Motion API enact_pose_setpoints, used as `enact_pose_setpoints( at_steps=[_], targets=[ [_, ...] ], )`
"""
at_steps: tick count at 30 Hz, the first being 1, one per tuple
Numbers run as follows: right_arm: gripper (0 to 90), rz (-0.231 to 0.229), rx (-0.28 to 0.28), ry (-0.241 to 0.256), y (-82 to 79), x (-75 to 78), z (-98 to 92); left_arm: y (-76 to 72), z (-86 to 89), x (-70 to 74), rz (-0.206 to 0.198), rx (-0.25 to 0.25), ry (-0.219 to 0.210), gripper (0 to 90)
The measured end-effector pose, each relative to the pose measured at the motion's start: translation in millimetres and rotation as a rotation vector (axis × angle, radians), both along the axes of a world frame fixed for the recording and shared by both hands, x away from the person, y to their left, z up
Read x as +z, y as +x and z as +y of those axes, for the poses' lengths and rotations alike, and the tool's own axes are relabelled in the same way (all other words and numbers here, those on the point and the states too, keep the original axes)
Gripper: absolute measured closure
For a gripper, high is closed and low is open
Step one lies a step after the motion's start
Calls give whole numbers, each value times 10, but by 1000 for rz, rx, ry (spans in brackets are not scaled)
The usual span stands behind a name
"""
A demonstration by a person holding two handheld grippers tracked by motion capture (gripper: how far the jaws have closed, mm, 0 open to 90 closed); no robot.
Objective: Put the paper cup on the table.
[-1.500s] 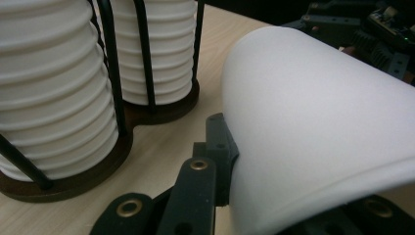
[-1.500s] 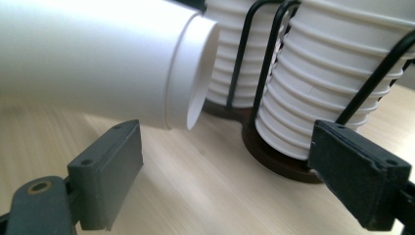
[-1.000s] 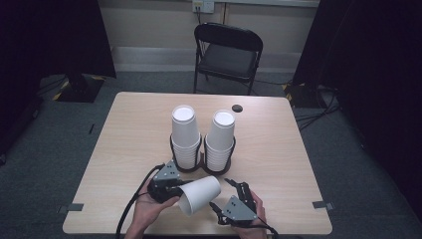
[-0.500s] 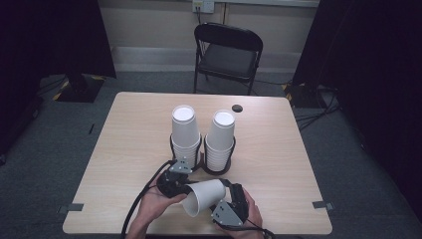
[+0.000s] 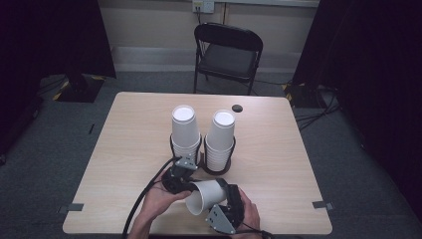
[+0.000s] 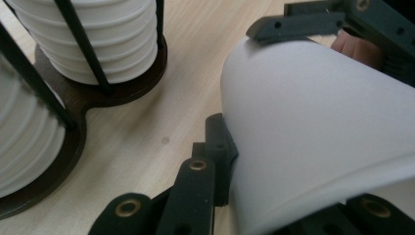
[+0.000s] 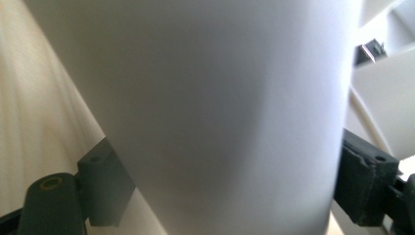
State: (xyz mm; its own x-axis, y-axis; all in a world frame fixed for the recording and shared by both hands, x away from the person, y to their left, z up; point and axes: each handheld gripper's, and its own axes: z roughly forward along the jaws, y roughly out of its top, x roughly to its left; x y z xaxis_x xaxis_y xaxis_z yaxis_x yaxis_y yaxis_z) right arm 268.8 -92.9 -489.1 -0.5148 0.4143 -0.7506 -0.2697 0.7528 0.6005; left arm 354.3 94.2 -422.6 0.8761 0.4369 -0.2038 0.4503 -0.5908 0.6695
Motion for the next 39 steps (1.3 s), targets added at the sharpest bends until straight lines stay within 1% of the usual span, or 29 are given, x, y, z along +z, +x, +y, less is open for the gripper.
enact_pose_setpoints(
  at_steps=[1, 2, 3, 4, 5, 8, 9, 10, 12, 14, 16, 17, 18, 20, 22, 23, 24, 30, 32, 34, 35, 36, 37, 38, 39],
  targets=[
    [164, -22, 12, -34, -20, 0, 69, -2, -38, -6, 0, 4, 18, 862],
    [164, -22, 12, -34, -20, 0, 69, -2, -38, -6, 0, 4, 18, 861],
    [162, -28, 23, -36, -30, 6, 122, 2, -47, -13, 5, 22, 9, 859],
    [162, -28, 23, -36, -30, 6, 122, 2, -47, -13, 5, 22, 9, 857],
    [162, -38, 24, -35, -26, 13, 128, 12, -39, -12, 9, 25, -9, 856],
    [162, -39, 22, -32, -30, 21, 135, 20, -44, -7, 14, 31, -4, 852],
    [161, -40, 21, -33, -32, 22, 142, 27, -45, -3, 18, 28, 6, 852],
    [160, -50, 25, -60, -22, 22, 150, 42, -54, -16, 23, 28, 16, 850],
    [157, -53, 26, -60, -20, 17, 156, 43, -59, -23, 26, 28, 15, 849],
    [154, -59, 28, -56, -35, 12, 171, 43, -71, -33, 36, 34, 5, 848],
    [148, -65, 32, -47, -52, 12, 178, 53, -73, -37, 39, 22, 8, 847],
    [146, -67, 36, -39, -56, 16, 177, 56, -80, -45, 40, 25, 1, 847],
    [142, -69, 36, -39, -58, 19, 181, 55, -90, -47, 44, 29, 3, 848],
    [131, -55, 48, -17, -64, 31, 196, 55, -106, -71, 45, 35, -4, 848],
    [128, -50, 48, -15, -65, 36, 203, 56, -107, -78, 46, 38, -3, 848],
    [124, -45, 55, -9, -64, 40, 204, 56, -107, -83, 48, 43, -8, 848],
    [119, -42, 60, 8, -62, 46, 209, 60, -109, -96, 47, 51, -20, 848],
    [115, -38, 62, 31, -69, 68, 203, 61, -123, -106, 49, 53, -36, 848],
    [112, -34, 63, 38, -68, 72, 196, 59, -130, -112, 51, 63, -43, 849],
    [112, -31, 65, 40, -64, 72, 194, 58, -138, -117, 45, 70, -43, 849],
    [112, -24, 60, 53, -54, 73, 192, 57, -135, -116, 26, 63, -42, 846],
    [112, -19, 65, 63, -44, 78, 188, 57, -135, -116, 26, 63, -42, 845],
    [112, -14, 66, 73, -36, 79, 187, 51, -123, -113, 11, 77, -51, 848],
    [112, -14, 66, 73, -36, 79, 187, 51, -123, -113, 11, 77, -51, 850],
    [116, -11, 71, 93, -16, 82, 181, 51, -100, -116, 3, 84, -61, 853]
  ],
)
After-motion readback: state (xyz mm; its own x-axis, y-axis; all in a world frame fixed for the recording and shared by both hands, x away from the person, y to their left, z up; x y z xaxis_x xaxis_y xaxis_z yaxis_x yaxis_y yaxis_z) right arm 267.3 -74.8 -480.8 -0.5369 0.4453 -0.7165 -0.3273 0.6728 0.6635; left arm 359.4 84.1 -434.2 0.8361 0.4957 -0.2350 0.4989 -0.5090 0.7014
